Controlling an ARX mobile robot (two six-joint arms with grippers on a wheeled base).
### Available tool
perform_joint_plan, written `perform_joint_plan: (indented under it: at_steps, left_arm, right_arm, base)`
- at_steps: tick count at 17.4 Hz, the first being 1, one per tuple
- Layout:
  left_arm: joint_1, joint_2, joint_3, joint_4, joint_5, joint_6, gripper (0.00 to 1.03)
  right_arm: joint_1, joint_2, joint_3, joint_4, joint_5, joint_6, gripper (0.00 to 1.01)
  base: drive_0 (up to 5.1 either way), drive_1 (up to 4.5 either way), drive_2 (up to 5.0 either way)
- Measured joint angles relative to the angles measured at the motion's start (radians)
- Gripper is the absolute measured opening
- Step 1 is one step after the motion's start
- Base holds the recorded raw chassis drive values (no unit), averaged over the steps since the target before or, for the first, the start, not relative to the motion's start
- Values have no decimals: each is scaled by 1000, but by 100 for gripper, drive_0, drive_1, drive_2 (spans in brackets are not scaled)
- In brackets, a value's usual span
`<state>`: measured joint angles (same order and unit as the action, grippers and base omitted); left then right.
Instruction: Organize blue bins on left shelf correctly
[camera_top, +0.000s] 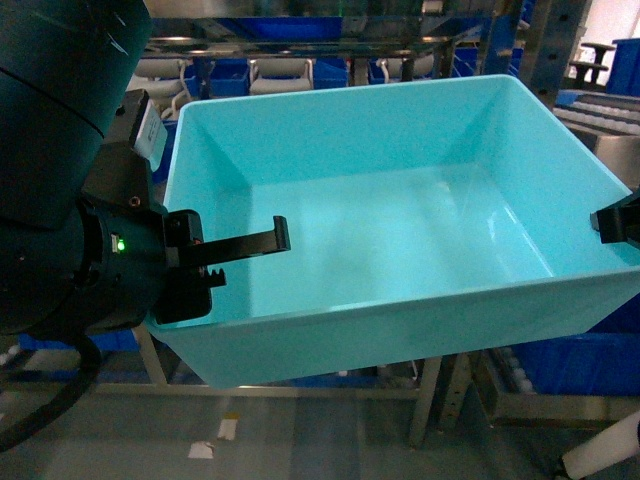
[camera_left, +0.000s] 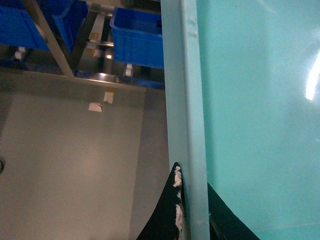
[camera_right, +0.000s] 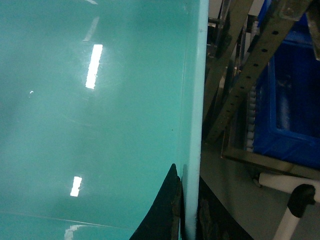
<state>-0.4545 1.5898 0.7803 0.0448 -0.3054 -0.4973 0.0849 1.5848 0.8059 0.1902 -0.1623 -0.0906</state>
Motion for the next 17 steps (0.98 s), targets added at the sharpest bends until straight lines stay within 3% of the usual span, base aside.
perform_joint_plan:
  at_steps: [8, 17]
  left_arm:
    - [0, 0, 0, 0, 0, 0, 2]
    - [0, 0, 0, 0, 1, 0, 2]
  right_arm:
    - [0, 0, 0, -3, 0, 0, 2]
    - [0, 0, 0, -3, 0, 0, 2]
  base:
    - [-324, 487, -159]
    - [-20, 390, -429]
